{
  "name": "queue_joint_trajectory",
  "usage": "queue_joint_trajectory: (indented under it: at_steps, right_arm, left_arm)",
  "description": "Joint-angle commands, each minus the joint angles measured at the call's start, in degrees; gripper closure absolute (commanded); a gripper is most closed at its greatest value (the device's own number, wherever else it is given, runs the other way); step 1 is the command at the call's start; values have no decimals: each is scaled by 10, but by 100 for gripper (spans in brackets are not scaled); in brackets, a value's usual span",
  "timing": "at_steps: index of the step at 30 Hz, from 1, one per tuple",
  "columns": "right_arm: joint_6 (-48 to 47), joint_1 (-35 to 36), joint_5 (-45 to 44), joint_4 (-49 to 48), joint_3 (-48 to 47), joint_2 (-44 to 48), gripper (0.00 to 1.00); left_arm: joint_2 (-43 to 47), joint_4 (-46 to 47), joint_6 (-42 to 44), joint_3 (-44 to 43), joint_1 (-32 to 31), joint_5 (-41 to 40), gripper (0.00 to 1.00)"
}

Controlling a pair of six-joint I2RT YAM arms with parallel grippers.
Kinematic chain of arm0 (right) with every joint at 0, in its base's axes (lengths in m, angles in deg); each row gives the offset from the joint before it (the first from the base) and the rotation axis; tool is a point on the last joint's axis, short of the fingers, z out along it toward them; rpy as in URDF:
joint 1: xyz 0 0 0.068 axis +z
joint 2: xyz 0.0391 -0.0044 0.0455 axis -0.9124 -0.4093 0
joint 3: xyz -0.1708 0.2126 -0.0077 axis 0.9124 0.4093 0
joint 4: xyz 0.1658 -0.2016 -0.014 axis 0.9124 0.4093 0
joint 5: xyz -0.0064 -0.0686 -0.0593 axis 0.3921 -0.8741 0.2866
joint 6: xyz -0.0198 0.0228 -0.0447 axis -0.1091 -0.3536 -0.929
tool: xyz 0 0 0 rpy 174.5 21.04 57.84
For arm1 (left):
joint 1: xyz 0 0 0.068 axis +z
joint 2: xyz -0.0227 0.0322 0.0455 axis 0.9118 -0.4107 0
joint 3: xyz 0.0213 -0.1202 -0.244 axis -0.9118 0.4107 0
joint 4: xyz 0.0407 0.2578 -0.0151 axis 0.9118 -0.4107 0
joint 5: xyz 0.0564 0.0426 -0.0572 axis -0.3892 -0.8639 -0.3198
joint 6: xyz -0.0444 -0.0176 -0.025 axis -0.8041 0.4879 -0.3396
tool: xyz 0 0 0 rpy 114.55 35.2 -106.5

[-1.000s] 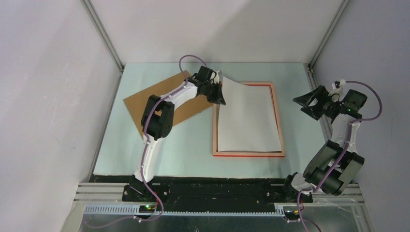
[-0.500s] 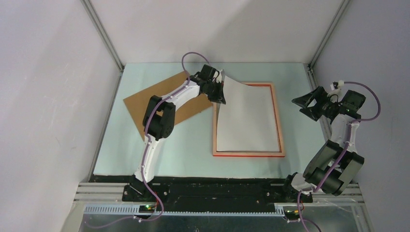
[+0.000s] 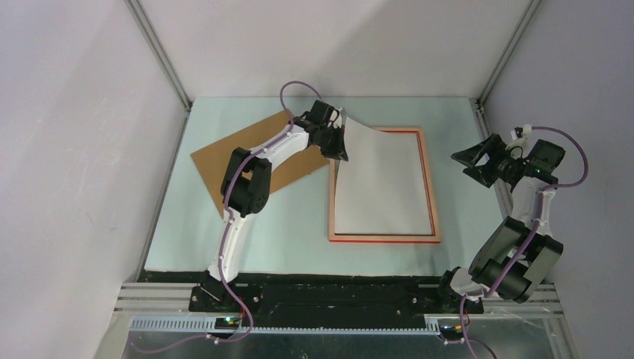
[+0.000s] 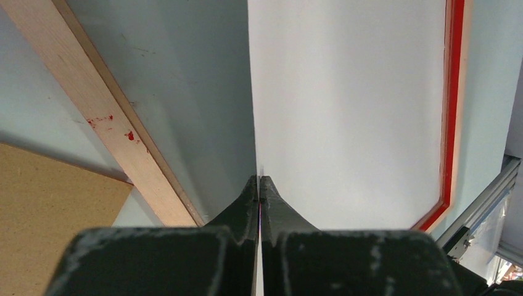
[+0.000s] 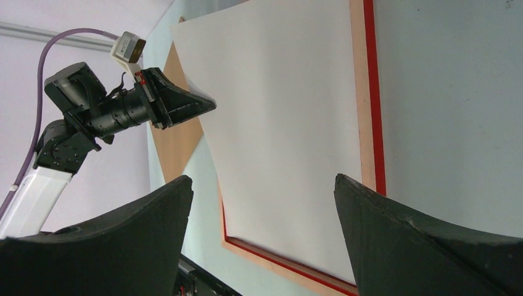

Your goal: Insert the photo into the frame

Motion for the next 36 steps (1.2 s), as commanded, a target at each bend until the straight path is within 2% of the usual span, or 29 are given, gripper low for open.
queue_joint_trajectory:
  at_steps: [1, 18, 36]
  right_arm:
    - [-10, 3, 3, -7, -1, 0, 11]
    - [-12, 3, 4, -5, -1, -4, 11]
    - [-11, 2, 5, -6, 1, -5, 11]
  left_arm:
    - [-4, 5, -10, -21, -1, -5, 100]
    - [-20, 6, -16, -31, -3, -19, 100]
    - [-20, -5, -1, -33, -2, -29, 90]
